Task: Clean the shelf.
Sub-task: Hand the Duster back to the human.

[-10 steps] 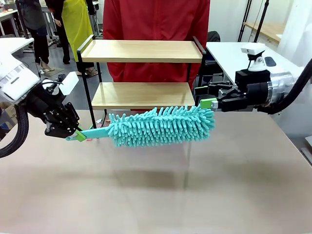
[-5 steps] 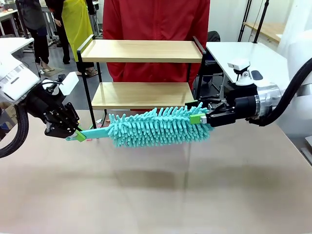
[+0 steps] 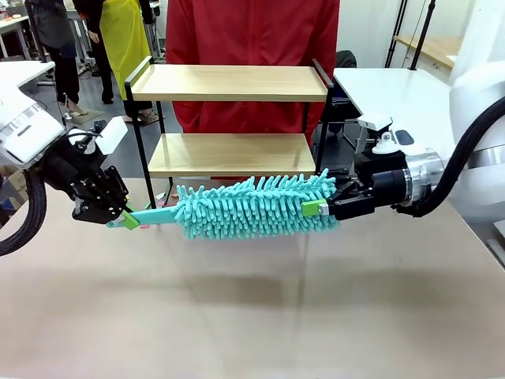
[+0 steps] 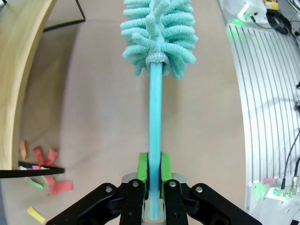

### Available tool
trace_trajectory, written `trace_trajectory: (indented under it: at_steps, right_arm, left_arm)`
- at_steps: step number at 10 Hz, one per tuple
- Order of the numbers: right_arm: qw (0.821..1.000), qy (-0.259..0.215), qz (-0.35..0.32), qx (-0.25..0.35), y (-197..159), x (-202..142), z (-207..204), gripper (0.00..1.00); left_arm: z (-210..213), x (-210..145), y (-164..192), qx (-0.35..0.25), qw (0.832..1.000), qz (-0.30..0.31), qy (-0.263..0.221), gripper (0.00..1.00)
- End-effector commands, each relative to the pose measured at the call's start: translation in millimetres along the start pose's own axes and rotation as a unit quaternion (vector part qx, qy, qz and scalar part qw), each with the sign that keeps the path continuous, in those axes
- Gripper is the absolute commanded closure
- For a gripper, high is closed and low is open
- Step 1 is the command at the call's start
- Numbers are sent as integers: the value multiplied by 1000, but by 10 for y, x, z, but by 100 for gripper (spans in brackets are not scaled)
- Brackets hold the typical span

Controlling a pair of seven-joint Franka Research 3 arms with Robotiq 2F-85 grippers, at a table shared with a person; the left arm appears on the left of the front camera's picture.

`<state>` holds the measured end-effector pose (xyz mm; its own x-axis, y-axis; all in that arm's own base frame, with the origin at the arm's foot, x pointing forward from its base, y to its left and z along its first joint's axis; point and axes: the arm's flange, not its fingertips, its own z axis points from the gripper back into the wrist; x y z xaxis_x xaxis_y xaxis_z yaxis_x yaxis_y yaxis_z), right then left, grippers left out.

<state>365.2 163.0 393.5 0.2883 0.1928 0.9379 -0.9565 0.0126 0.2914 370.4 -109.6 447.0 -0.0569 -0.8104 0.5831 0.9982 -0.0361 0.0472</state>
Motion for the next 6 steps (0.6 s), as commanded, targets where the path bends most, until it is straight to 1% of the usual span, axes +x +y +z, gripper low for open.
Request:
trace_trajectory:
  at_steps: [1,2,3,4,5,6]
  right_arm:
    - [1000,0,11,-2,-27,-87,-87,0]
    - [1000,2,10,-1,-42,-104,-98,0]
    - [1000,9,14,1,-53,-107,-107,42]
    - [1000,9,14,2,-53,-105,-92,60]
    - [1000,16,19,5,-57,-98,-83,100]
    - [999,22,24,8,-61,-80,-71,100]
  left_arm:
    - [12,14,7,-2,1000,1,-6,87]
    - [12,14,7,-2,1000,1,-6,87]
    - [12,14,7,-2,1000,1,-6,87]
    - [12,14,7,-2,1000,1,-6,87]
    - [12,14,7,-2,1000,1,-6,87]
    - [12,14,7,-2,1000,1,-6,87]
